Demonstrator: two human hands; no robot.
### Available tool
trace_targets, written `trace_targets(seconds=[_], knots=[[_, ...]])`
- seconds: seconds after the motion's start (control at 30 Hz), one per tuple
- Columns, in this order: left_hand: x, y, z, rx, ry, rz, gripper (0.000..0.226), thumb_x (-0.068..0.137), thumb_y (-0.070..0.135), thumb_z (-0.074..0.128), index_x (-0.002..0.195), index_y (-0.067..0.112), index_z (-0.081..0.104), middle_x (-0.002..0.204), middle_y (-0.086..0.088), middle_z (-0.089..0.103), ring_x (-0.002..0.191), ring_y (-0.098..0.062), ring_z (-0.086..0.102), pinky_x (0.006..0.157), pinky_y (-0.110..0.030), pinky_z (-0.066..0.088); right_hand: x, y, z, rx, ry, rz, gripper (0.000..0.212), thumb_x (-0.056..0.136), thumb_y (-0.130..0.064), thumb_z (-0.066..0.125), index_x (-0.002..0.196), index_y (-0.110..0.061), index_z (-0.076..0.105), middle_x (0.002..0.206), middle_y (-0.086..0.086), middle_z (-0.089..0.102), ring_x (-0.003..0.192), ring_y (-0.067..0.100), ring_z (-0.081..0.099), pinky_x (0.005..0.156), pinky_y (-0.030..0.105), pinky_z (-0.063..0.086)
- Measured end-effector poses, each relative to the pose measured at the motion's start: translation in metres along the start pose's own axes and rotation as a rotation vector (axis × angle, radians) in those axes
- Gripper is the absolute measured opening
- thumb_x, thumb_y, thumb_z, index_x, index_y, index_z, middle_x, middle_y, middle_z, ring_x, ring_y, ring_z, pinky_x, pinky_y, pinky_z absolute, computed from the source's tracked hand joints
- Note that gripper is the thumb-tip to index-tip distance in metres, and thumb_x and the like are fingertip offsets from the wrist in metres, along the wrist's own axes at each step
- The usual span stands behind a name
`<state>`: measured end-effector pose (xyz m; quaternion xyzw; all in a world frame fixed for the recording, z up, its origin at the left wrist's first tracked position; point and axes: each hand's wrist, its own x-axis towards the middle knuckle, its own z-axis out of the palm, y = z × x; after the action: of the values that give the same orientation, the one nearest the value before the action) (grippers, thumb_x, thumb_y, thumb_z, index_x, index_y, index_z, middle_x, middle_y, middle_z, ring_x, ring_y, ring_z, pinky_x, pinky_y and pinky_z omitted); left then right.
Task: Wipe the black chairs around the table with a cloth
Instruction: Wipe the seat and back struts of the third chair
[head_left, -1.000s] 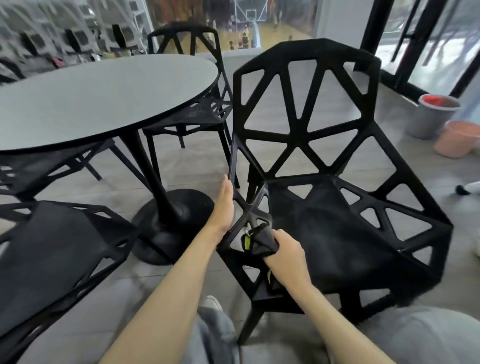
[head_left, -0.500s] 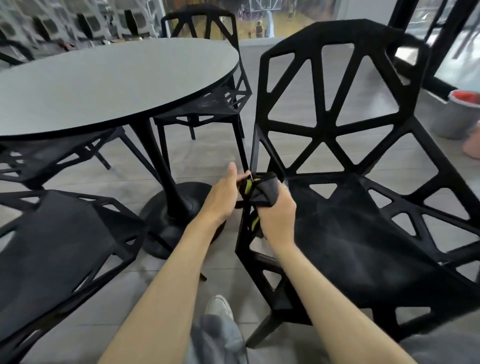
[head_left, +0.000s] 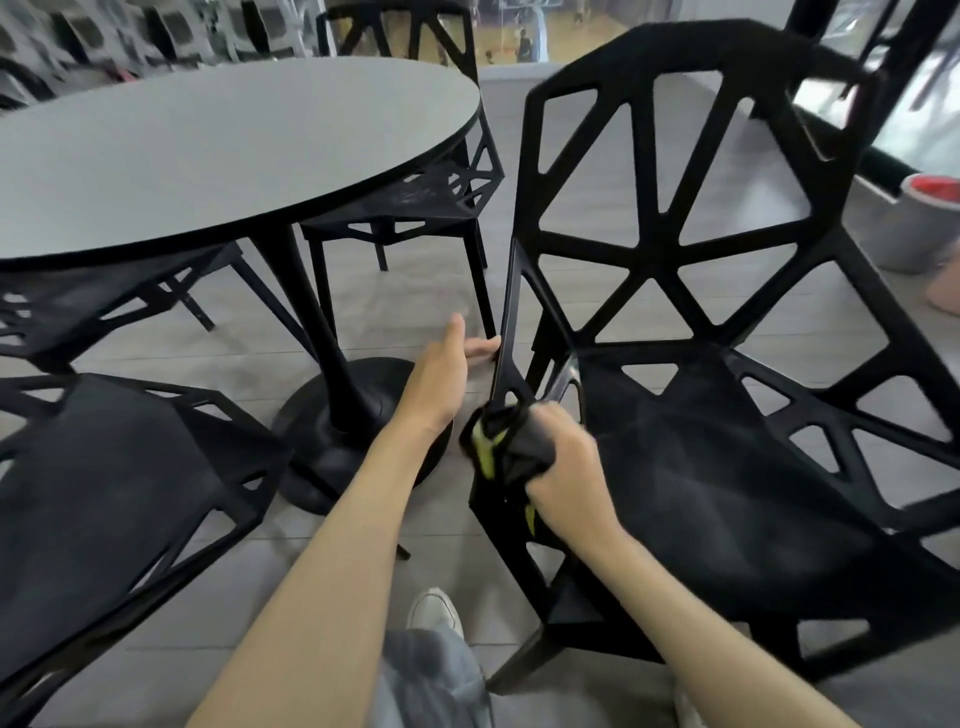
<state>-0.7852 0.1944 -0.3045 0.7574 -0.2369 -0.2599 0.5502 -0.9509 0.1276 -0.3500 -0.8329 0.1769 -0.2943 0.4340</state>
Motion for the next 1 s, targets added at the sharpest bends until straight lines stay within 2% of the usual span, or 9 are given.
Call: trace_targets(seconds=[0.07,0.13,0.3,0.4,0.6,0.67,0.73,0.9,1.0], knots=[[0.0,-0.002,0.002,-0.027,0.004,0.001,0.074,0.096,0.072,0.013,0.105,0.043,0.081,0.121,0.013,0.075,0.13,-0.008,0.059,0.123,-0.045,0.029,0.027,-0.007,0.0,0.136,0.144,0.104,0.048,0.073,0.021,0.057,0.098,-0.019,0.068,0.097,0.0,0.062,0.094,0.013,0.063,0.078,0.019,0.051],[0.0,-0.002,0.004,-0.051,0.021,0.009,0.075,0.101,0.066,0.013,0.108,0.037,0.082,0.119,0.011,0.076,0.125,-0.007,0.062,0.122,-0.044,0.032,0.051,-0.012,0.002,0.212,0.23,0.18,0.058,0.076,0.021,0.053,0.094,-0.033,0.063,0.1,0.002,0.064,0.096,0.01,0.063,0.079,0.012,0.048],[-0.001,-0.002,0.001,-0.06,0.038,0.012,0.073,0.11,0.055,0.013,0.11,0.029,0.082,0.116,0.01,0.078,0.127,-0.006,0.06,0.117,-0.035,0.027,0.043,0.023,-0.005,-0.018,0.156,0.306,0.04,0.08,0.009,0.055,0.094,-0.028,0.062,0.1,-0.002,0.063,0.097,0.022,0.064,0.082,0.037,0.054],[-0.004,0.0,0.002,-0.047,0.069,0.017,0.072,0.111,0.053,0.014,0.111,0.028,0.081,0.117,0.009,0.077,0.127,-0.006,0.06,0.109,-0.03,0.027,0.033,0.043,-0.02,-0.186,0.043,0.412,0.026,0.085,-0.003,0.058,0.089,-0.028,0.058,0.094,0.001,0.063,0.091,0.028,0.065,0.074,0.033,0.045],[-0.005,0.006,0.011,-0.045,0.1,0.036,0.071,0.107,0.053,0.016,0.106,0.028,0.082,0.111,0.011,0.078,0.117,-0.005,0.067,0.111,-0.028,0.04,0.064,0.006,0.003,0.188,0.231,0.266,0.038,0.083,0.001,0.061,0.108,-0.026,0.07,0.095,-0.006,0.072,0.089,0.005,0.068,0.075,0.021,0.056],[-0.007,0.007,0.008,-0.027,0.121,0.029,0.072,0.11,0.05,0.015,0.104,0.027,0.083,0.109,0.011,0.079,0.114,-0.003,0.067,0.097,-0.013,0.038,0.052,0.009,0.009,0.228,0.248,0.27,0.037,0.082,0.006,0.061,0.103,-0.023,0.068,0.096,-0.002,0.069,0.088,0.007,0.067,0.074,0.02,0.054],[-0.009,0.011,0.007,-0.004,0.149,0.032,0.071,0.111,0.047,0.015,0.105,0.025,0.082,0.11,0.011,0.078,0.115,-0.003,0.066,0.085,-0.008,0.032,0.033,0.022,0.008,0.176,0.242,0.261,0.036,0.081,0.01,0.059,0.097,-0.02,0.068,0.094,-0.001,0.065,0.085,0.007,0.065,0.072,0.02,0.05],[-0.01,0.017,0.012,0.043,0.21,0.037,0.069,0.111,0.041,0.016,0.101,0.024,0.082,0.109,0.009,0.079,0.113,-0.004,0.067,0.1,-0.023,0.04,0.033,0.029,-0.001,0.172,0.198,0.234,0.035,0.083,0.01,0.06,0.091,-0.023,0.066,0.091,-0.001,0.065,0.084,0.008,0.064,0.07,0.019,0.05],[-0.012,0.021,0.018,0.039,0.271,0.021,0.062,0.112,0.036,0.019,0.093,0.027,0.077,0.108,0.01,0.074,0.107,-0.008,0.063,0.095,-0.028,0.038,0.054,0.014,0.011,0.185,0.237,0.129,0.033,0.083,0.013,0.059,0.098,-0.016,0.066,0.096,-0.005,0.062,0.092,0.015,0.064,0.078,0.026,0.054]])
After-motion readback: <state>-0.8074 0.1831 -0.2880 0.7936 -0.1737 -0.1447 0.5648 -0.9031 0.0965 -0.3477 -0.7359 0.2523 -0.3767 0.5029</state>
